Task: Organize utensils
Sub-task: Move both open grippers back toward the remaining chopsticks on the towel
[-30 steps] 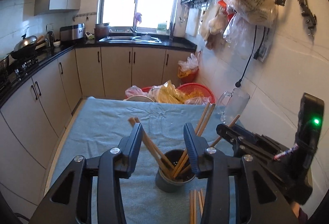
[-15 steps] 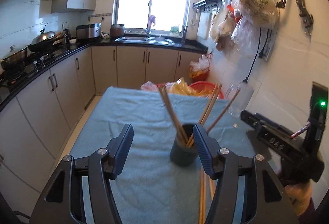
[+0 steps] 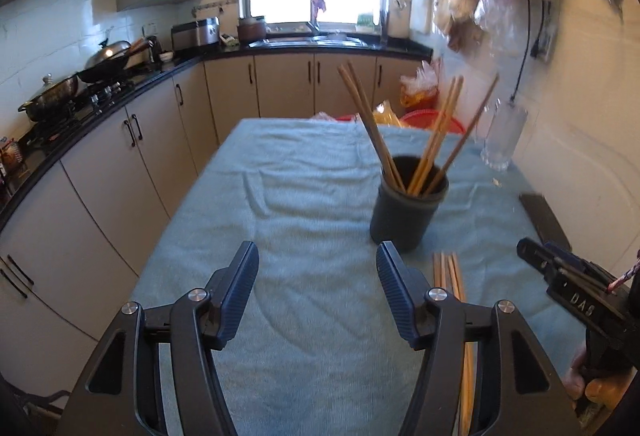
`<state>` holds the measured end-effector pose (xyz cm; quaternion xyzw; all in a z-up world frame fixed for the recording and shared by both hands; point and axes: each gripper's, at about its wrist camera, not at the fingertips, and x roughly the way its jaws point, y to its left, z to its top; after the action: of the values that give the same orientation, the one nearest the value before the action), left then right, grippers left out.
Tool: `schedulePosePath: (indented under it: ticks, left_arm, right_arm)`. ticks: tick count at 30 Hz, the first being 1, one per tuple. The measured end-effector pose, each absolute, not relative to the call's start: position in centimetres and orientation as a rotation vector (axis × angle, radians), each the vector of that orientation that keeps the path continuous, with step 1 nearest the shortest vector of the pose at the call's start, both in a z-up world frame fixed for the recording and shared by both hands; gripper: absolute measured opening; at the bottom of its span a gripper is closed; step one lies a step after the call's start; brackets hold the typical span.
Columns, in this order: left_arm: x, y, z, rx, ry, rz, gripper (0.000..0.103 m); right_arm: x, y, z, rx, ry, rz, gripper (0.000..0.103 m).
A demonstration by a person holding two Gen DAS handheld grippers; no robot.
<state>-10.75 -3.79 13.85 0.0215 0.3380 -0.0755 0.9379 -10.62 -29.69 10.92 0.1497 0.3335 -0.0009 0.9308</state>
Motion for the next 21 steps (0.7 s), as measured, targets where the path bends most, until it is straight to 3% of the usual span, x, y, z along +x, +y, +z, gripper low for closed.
schedulePosePath:
  ticks: [2,6,9,21]
  left_arm:
    - [-10.7,-4.0,12.7,0.043,0.721,-0.172,0.06]
    - [-9.9,-4.5,10.4,0.023,0.805,-0.209,0.06]
    - [-9.6,-5.1,9.0,0.006,0.856,-0.249,0.06]
    - [-9.5,-7.0,5.0,0.025,0.963,-0.301,0.06]
  right_arm:
    - [-11.1,-29.6,9.6,0.295,0.718,0.002,0.059]
    - [-11.4,-29.1,6.7,0.288,0.805,0.025,0.044]
    - [-11.5,-27.8,5.2,0.248,0.854,0.055,0.04]
    - [-10.5,-26.2,3.3,0.113,0.927,0.019,0.038]
